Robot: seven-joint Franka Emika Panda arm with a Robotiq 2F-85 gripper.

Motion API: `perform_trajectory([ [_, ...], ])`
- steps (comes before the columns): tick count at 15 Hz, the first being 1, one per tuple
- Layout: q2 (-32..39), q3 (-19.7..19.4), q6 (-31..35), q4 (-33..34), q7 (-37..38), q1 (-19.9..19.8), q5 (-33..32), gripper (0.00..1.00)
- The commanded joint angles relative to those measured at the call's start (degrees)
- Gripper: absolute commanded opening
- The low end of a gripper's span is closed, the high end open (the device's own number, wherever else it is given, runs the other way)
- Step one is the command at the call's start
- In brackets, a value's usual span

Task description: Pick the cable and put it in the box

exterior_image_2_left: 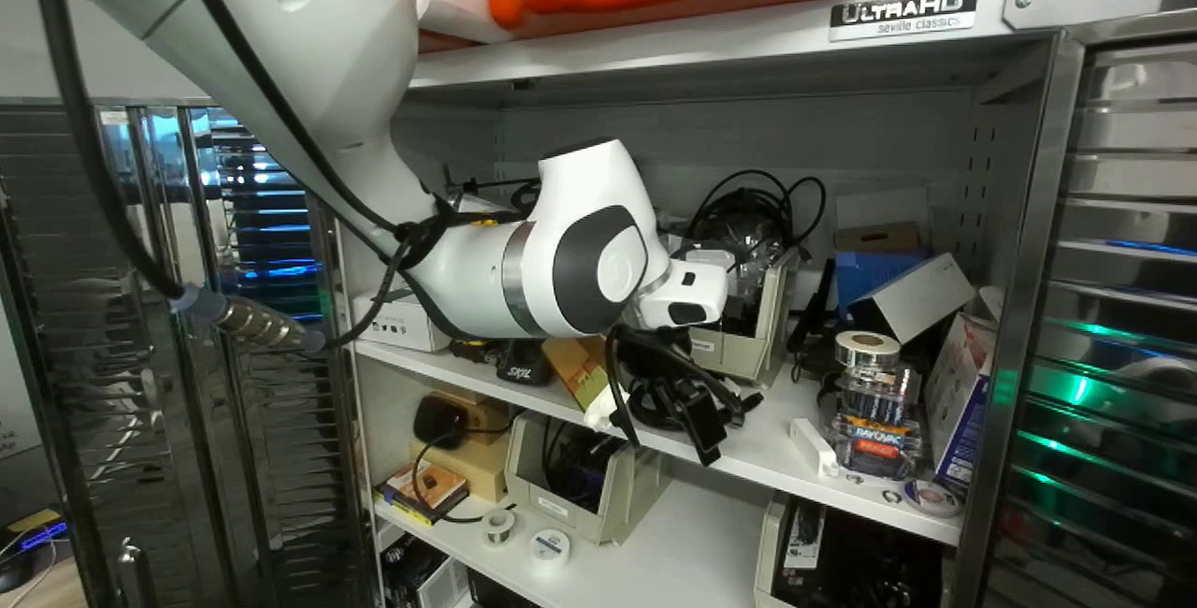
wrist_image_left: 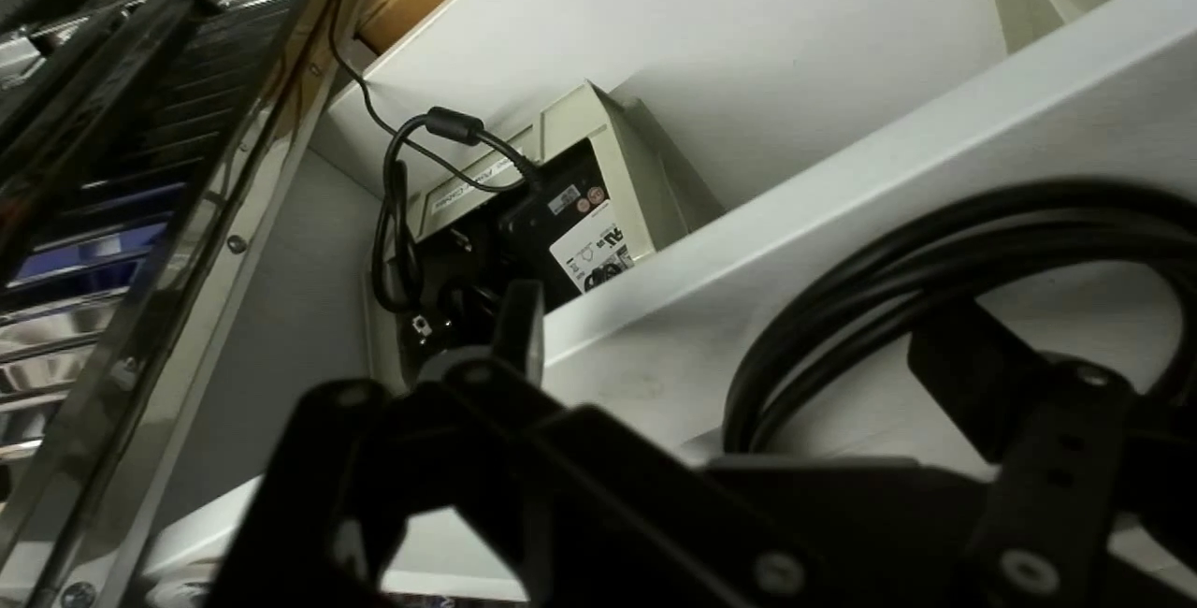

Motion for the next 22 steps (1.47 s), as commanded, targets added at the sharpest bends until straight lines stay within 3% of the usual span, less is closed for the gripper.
perform_trajectory([
  [1,1.93,-2.82,0.23,2.33,3.57,2.69,-3.97,1.00],
  [4,2.89,-3.81,0.09,2.60,4.99,3.71,-6.49,0.98],
  [5,3.11,-3.87,0.02,2.71,5.19,3.84,-6.90,0.88],
  [6,3.29,-3.85,0.09,2.79,5.34,3.92,-7.21,0.73],
  [7,3.35,-3.86,0.30,2.71,5.38,4.03,-7.52,0.71],
  [11,2.47,-3.06,0.44,2.33,4.34,4.04,-7.07,0.38],
  [15,1.39,-1.90,-2.03,1.35,2.81,2.81,-5.60,0.12],
  [18,0.41,-1.80,-3.43,0.51,2.82,2.53,-5.88,0.04],
  [22,-1.99,-2.37,-3.93,-2.11,3.07,3.46,-8.24,0.04],
])
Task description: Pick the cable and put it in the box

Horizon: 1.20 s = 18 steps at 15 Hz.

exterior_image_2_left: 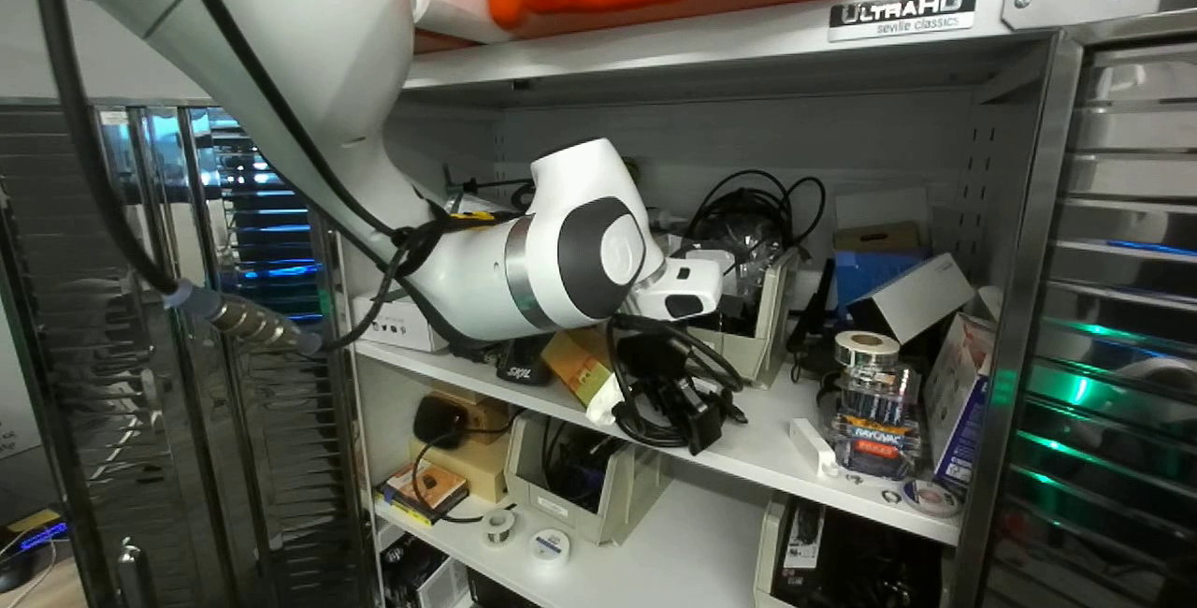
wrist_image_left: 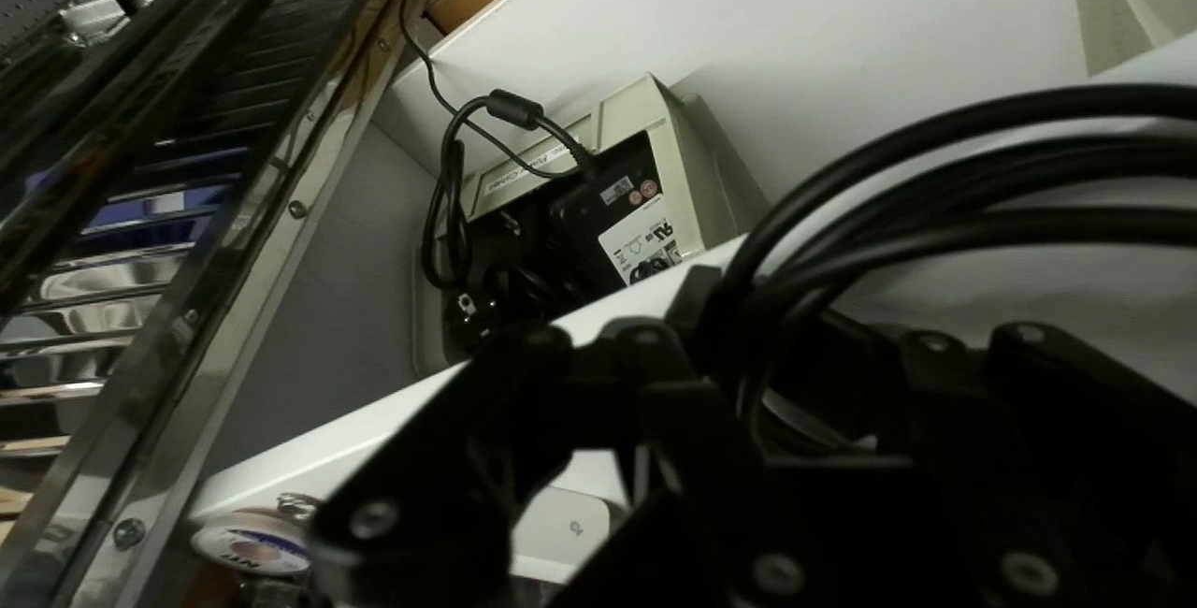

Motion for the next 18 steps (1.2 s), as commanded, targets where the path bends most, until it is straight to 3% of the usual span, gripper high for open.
perform_trajectory([
  [1,-3.35,0.15,-0.35,-4.35,0.01,1.15,-3.02,0.04],
  [6,-10.71,-0.70,0.84,-12.70,2.16,2.76,-13.77,0.03],
  [9,-15.70,0.14,2.16,-16.49,7.04,1.60,-22.31,0.03],
  [11,-18.87,1.09,3.50,-18.12,12.47,-0.08,-29.40,0.03],
  [12,-20.04,-1.57,4.17,-18.65,15.43,2.18,-32.74,0.03],
  [18,-22.28,-2.16,8.05,-17.52,33.63,0.79,-48.70,0.03],
])
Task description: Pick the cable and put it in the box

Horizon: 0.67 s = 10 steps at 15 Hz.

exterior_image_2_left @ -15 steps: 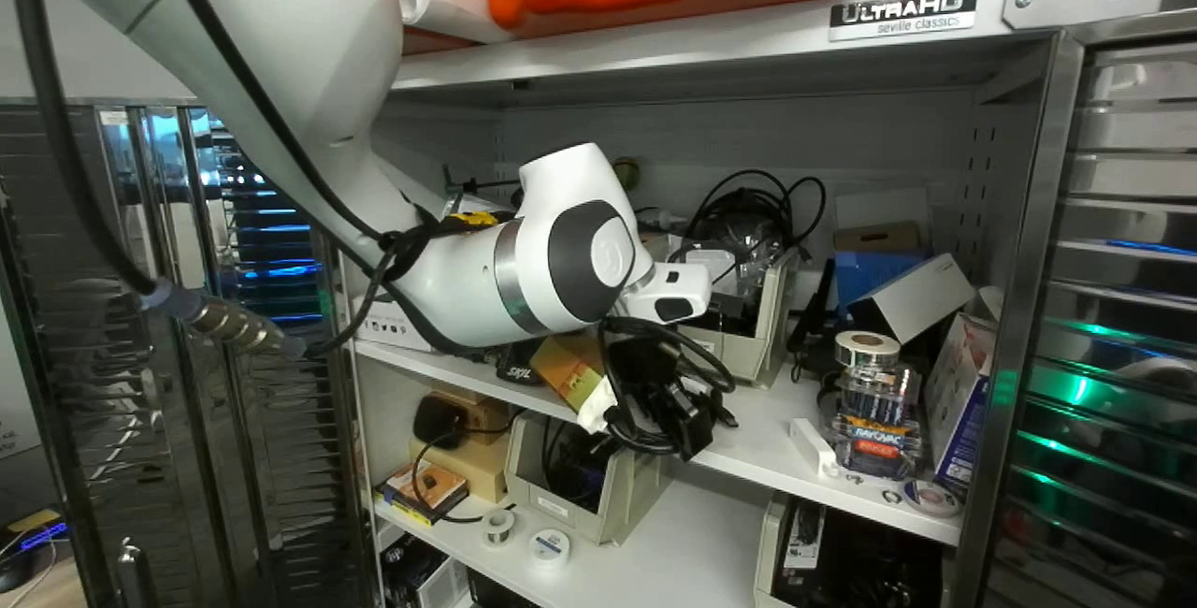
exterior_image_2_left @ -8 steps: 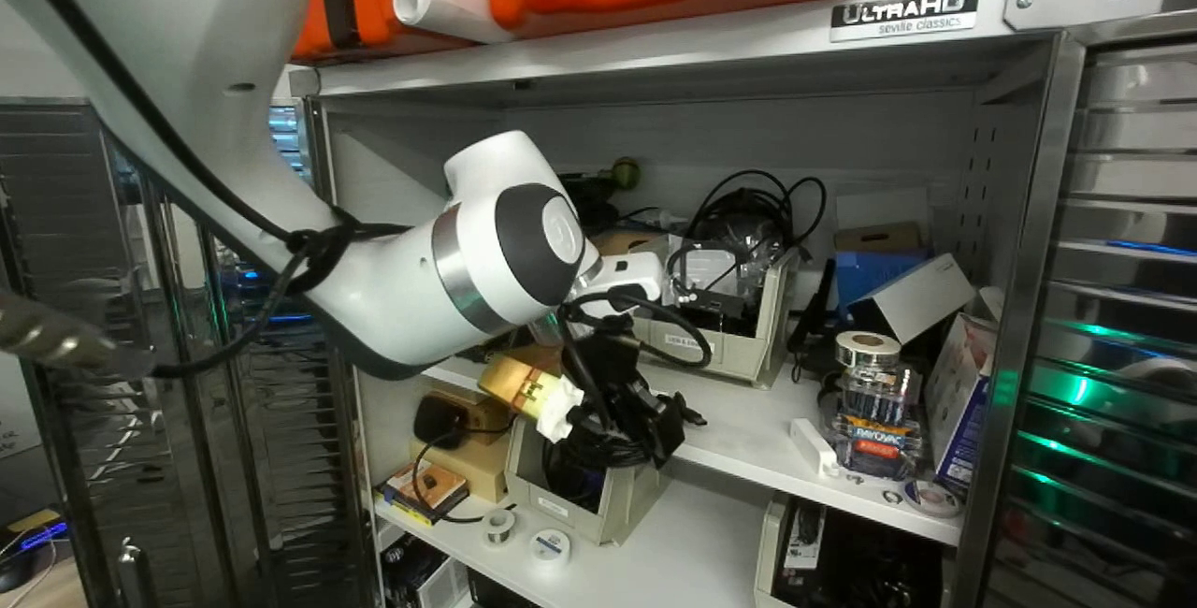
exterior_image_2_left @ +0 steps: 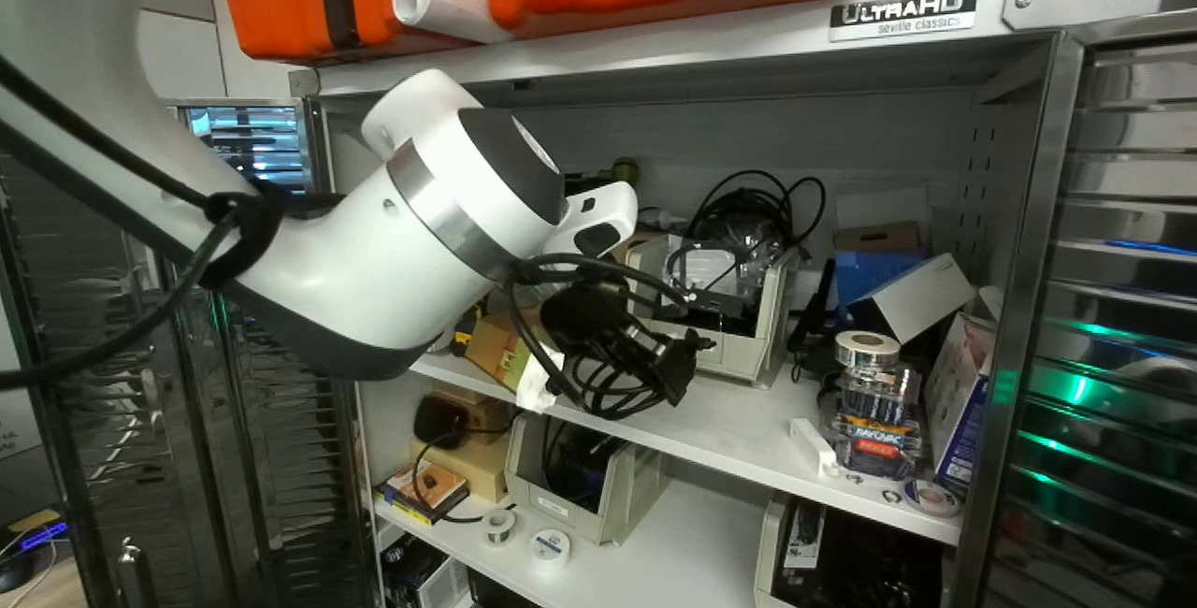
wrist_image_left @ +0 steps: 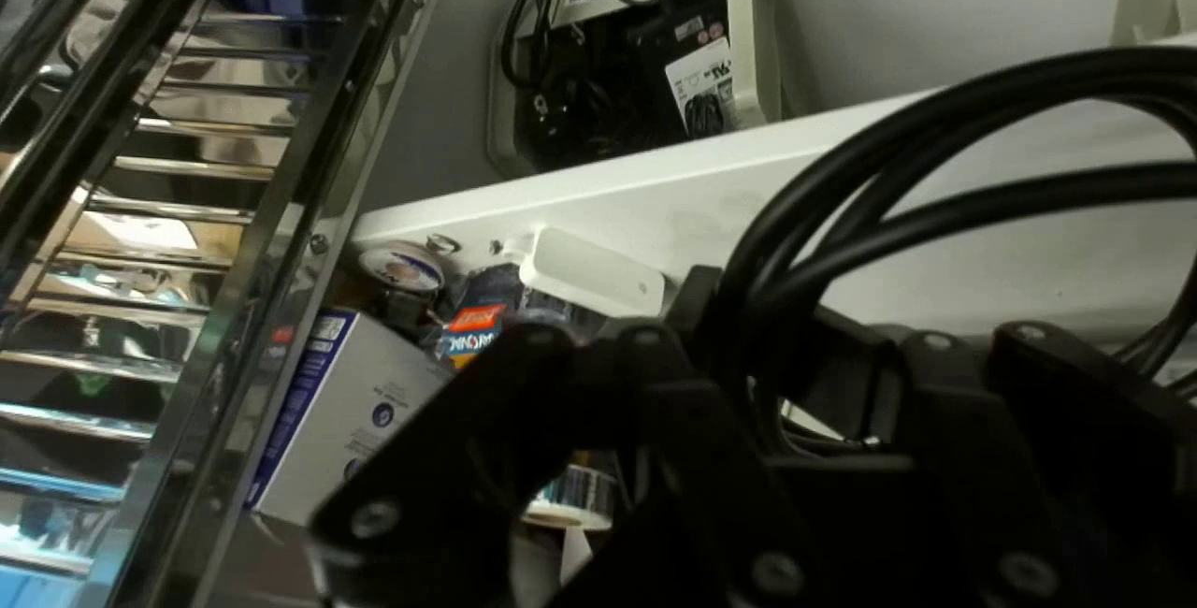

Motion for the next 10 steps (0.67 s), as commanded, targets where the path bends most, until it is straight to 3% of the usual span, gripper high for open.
perform_trajectory([
  [1,-1.20,-0.69,4.21,0.75,11.94,-0.73,-9.33,0.03],
  [6,1.13,-0.71,4.79,5.32,30.92,-0.96,-23.17,0.03],
  [10,3.05,-0.46,3.75,9.52,42.91,-0.64,-30.37,0.03],
])
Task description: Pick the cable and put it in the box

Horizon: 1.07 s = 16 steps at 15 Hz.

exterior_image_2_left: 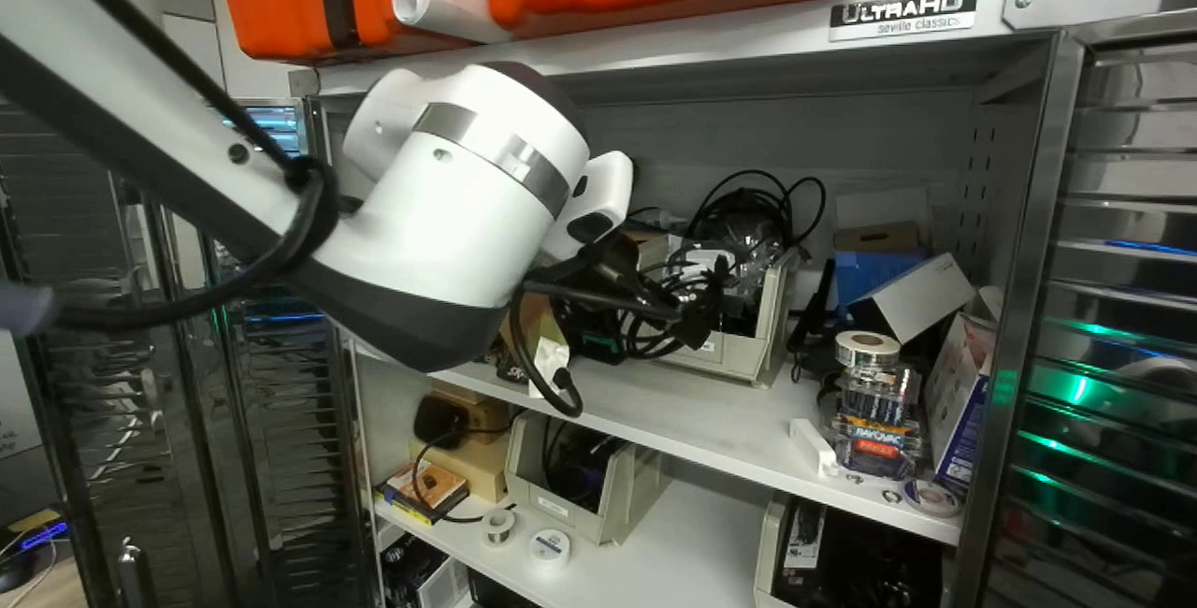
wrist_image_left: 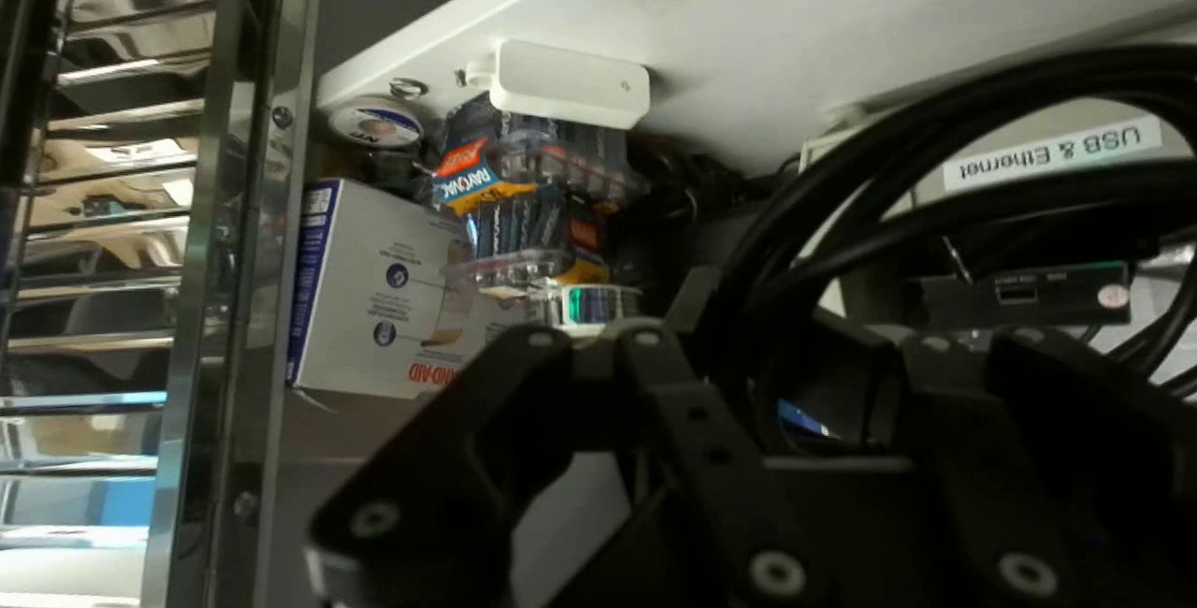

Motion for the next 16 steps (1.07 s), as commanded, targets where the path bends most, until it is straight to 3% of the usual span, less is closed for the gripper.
perform_trajectory([
  [1,3.12,0.06,0.10,5.84,10.48,0.10,-6.30,0.03],
  [6,9.54,0.12,-0.95,13.12,19.12,0.04,-8.40,0.03],
  [11,15.55,0.59,-0.78,19.57,22.08,0.03,-5.43,0.03],
  [16,18.89,1.65,-0.05,24.48,20.51,-0.39,2.45,0.03],
])
